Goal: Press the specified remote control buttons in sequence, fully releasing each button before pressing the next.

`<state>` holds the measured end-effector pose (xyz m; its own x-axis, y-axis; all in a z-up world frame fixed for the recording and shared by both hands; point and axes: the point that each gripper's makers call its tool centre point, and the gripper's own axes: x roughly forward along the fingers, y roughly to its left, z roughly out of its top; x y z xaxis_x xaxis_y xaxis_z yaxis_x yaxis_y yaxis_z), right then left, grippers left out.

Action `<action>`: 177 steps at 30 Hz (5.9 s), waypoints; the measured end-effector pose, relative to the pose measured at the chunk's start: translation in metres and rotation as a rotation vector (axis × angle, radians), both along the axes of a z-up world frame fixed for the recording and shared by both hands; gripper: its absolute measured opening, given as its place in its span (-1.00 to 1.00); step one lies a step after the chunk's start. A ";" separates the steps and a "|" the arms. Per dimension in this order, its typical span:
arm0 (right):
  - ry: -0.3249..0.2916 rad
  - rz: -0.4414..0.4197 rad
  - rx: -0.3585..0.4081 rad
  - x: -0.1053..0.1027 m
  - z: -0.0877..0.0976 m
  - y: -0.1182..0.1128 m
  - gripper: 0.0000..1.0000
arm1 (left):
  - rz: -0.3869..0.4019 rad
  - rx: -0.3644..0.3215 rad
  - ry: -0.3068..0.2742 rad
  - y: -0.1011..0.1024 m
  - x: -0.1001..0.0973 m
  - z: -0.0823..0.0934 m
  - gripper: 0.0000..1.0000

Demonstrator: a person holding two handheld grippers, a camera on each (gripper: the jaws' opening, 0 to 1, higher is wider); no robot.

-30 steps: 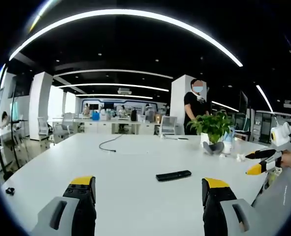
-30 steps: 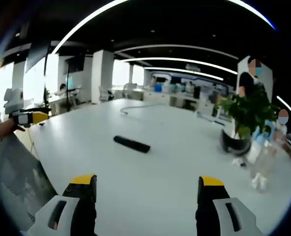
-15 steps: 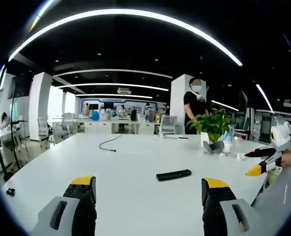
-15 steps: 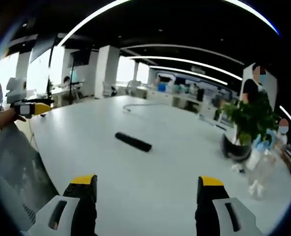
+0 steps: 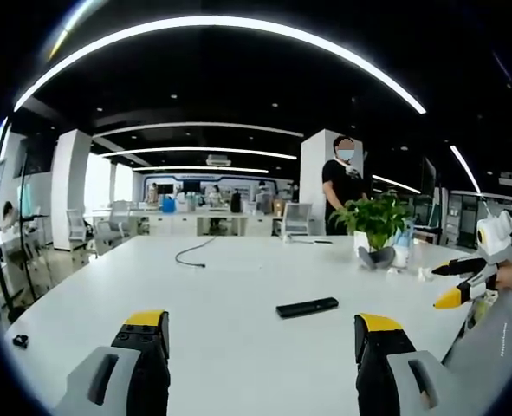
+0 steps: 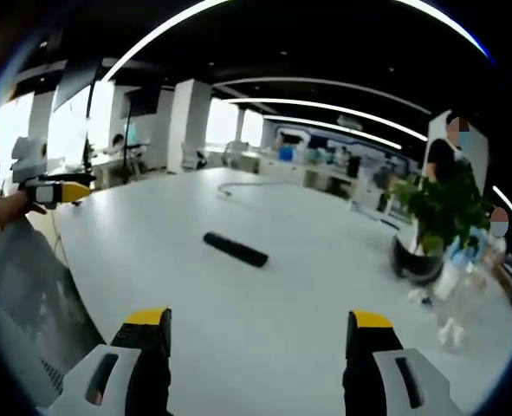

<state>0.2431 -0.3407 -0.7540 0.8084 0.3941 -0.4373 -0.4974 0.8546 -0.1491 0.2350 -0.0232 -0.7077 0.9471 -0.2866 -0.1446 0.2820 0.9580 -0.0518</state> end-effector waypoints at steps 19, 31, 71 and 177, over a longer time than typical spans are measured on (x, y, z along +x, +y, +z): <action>0.006 0.014 -0.012 0.000 -0.002 0.002 0.61 | -0.005 0.008 0.027 -0.001 0.002 -0.005 0.85; 0.007 0.036 -0.056 -0.001 -0.004 0.006 0.55 | -0.025 0.024 0.088 0.001 0.007 -0.023 0.88; -0.011 -0.041 0.050 0.002 0.005 -0.009 0.37 | -0.657 0.496 0.496 -0.087 0.112 -0.102 0.84; 0.051 -0.030 0.035 -0.002 -0.010 -0.006 0.00 | -1.185 0.994 0.646 -0.145 0.100 -0.159 -0.52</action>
<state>0.2411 -0.3463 -0.7638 0.7968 0.3861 -0.4647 -0.4780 0.8733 -0.0940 0.3348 -0.1687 -0.8670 0.0061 -0.3150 -0.9491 0.9996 -0.0245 0.0145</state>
